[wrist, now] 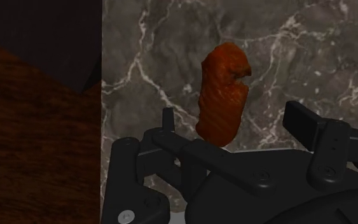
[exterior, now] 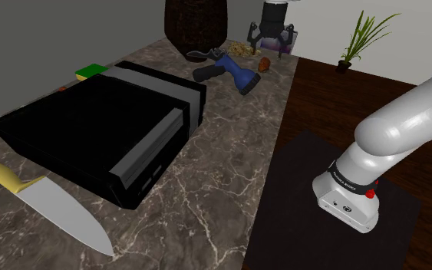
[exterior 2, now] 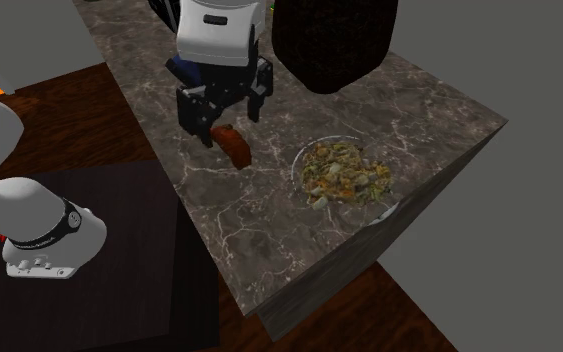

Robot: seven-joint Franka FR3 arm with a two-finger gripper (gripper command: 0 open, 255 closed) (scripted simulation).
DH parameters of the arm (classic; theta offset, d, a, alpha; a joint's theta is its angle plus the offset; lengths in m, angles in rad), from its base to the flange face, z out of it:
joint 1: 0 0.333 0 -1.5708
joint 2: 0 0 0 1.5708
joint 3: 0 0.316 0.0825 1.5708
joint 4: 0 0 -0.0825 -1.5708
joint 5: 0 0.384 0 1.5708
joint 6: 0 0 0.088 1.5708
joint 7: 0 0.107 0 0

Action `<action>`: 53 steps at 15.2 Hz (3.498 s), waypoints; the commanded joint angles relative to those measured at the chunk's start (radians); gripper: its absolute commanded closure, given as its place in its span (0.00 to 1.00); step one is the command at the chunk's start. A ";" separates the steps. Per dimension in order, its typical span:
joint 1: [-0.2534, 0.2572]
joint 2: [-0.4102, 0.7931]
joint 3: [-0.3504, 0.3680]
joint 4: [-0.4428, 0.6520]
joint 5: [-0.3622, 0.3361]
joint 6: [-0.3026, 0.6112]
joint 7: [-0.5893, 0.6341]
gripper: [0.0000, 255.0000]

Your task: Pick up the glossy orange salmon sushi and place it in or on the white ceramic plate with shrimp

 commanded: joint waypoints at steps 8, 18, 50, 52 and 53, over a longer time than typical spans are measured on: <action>-0.001 0.002 0.001 -0.073 0.000 0.075 0.002 0.00; -0.001 0.002 0.001 -0.073 0.000 0.075 0.002 1.00; -0.024 0.271 -0.014 0.499 -0.060 -0.233 -0.012 1.00; -0.024 0.358 -0.016 0.607 -0.076 -0.256 -0.015 1.00; -0.023 0.404 -0.017 0.666 -0.085 -0.270 -0.017 1.00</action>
